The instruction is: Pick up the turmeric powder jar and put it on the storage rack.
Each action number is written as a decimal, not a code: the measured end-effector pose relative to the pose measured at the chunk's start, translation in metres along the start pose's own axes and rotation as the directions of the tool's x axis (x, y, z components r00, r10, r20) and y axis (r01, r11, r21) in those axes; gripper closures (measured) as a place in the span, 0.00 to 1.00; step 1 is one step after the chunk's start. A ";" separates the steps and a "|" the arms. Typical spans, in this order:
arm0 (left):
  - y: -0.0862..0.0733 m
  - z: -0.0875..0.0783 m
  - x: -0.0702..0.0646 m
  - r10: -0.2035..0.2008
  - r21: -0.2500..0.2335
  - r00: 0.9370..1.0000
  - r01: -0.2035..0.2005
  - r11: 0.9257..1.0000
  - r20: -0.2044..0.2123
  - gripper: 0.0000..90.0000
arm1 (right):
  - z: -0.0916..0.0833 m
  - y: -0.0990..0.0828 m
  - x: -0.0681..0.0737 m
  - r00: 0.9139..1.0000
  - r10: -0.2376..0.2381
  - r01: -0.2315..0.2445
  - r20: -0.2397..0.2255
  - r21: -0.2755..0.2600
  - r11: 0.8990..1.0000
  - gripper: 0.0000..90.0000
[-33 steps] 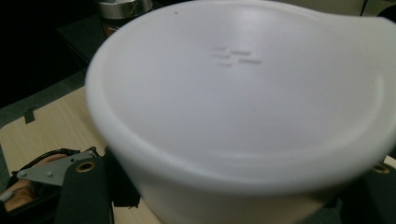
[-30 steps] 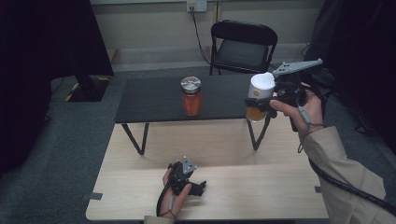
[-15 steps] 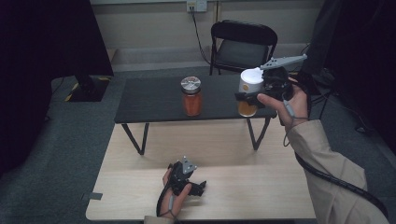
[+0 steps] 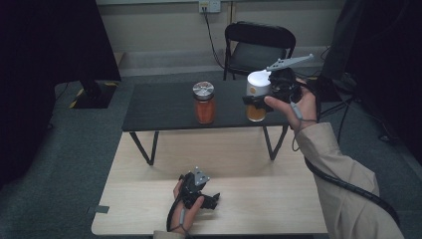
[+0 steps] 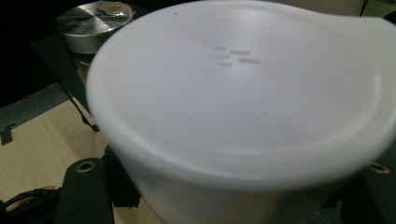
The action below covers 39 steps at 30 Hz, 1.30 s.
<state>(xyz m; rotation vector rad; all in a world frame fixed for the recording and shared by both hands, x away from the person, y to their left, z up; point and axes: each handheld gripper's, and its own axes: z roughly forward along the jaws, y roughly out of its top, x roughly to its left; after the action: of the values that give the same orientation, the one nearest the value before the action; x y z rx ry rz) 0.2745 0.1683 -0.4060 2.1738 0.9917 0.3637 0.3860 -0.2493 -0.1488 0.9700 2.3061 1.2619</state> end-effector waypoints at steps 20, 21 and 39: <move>0.000 0.000 0.000 -0.002 0.000 1.000 0.002 1.000 -0.001 0.00 | 0.023 -0.003 0.000 1.000 0.007 -0.007 -0.005 0.009 1.000 0.33; 0.000 0.000 0.000 -0.002 0.000 1.000 0.002 1.000 -0.001 0.00 | 0.024 -0.003 0.000 1.000 0.009 -0.009 -0.004 0.010 1.000 0.33; 0.000 0.000 -0.001 -0.004 0.000 1.000 0.004 1.000 -0.003 0.00 | 0.021 -0.009 -0.001 1.000 0.006 -0.006 -0.006 -0.003 1.000 0.33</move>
<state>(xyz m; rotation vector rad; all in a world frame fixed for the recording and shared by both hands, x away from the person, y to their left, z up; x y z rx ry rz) 0.2737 0.1678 -0.4059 2.1717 0.9975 0.3650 0.3949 -0.2403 -0.1682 0.9742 2.3064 1.2718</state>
